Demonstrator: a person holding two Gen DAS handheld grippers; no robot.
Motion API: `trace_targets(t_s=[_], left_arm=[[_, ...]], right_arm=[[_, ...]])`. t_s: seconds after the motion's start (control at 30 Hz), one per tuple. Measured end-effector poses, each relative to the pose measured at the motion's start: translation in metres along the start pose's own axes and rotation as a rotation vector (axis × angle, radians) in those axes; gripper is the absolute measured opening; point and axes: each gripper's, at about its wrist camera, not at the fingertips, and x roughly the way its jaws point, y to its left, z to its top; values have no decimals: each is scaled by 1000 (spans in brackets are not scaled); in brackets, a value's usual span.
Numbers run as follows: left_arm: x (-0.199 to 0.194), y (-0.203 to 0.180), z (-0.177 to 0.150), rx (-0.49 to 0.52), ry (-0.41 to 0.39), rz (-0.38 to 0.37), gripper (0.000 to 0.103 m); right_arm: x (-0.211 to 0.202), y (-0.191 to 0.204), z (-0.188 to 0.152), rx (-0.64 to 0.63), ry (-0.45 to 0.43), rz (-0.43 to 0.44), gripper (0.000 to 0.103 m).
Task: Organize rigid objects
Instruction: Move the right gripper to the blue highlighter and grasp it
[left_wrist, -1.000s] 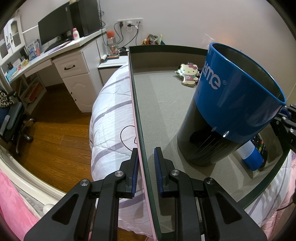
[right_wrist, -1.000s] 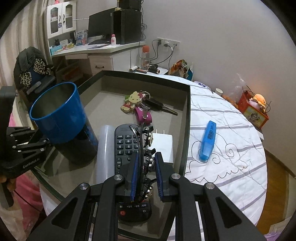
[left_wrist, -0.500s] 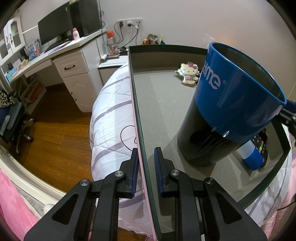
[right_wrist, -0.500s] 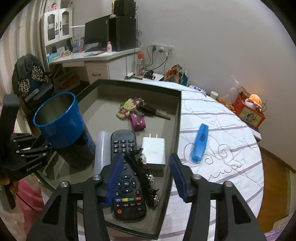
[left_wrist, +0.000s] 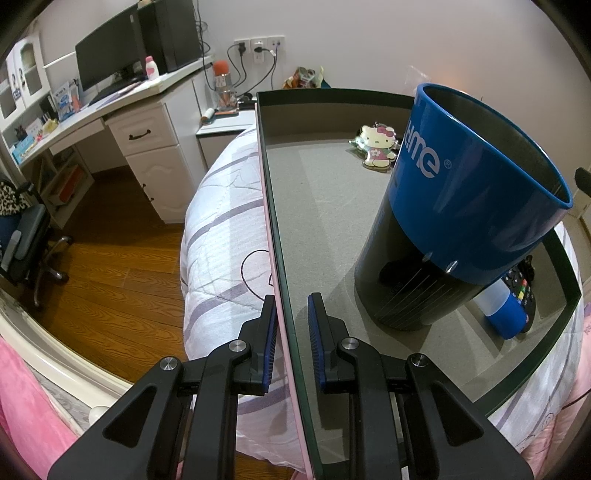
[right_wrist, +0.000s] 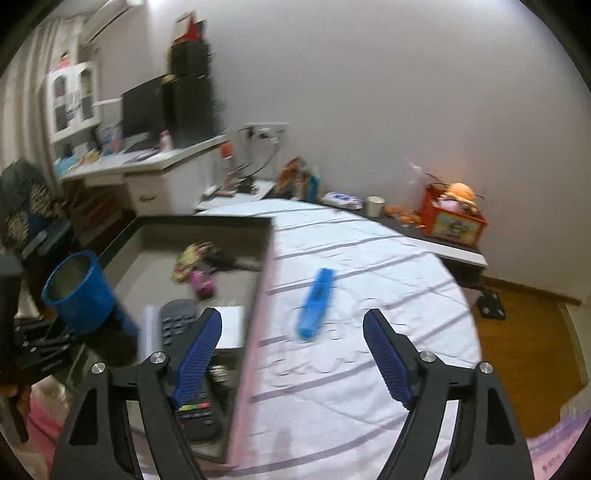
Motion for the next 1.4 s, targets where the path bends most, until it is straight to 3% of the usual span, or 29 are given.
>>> trace_targets(t_s=[0.07, 0.13, 0.4, 0.6, 1.1, 1.4], left_arm=[[0, 0, 0, 0, 0, 0, 17], [0, 0, 0, -1, 0, 1, 17], [0, 0, 0, 0, 1, 2, 17], [0, 0, 0, 1, 1, 2, 17], [-1, 0, 0, 4, 1, 5, 17], [-1, -1, -1, 6, 4, 9, 17]], right_arm=[[1, -13, 0, 28, 4, -32, 87], [4, -24, -1, 43, 15, -66, 103], [21, -49, -11, 48, 55, -106, 103], [40, -54, -12, 31, 100, -86, 103], [92, -37, -10, -31, 189, 7, 103], [123, -52, -4, 59, 250, 144, 103]])
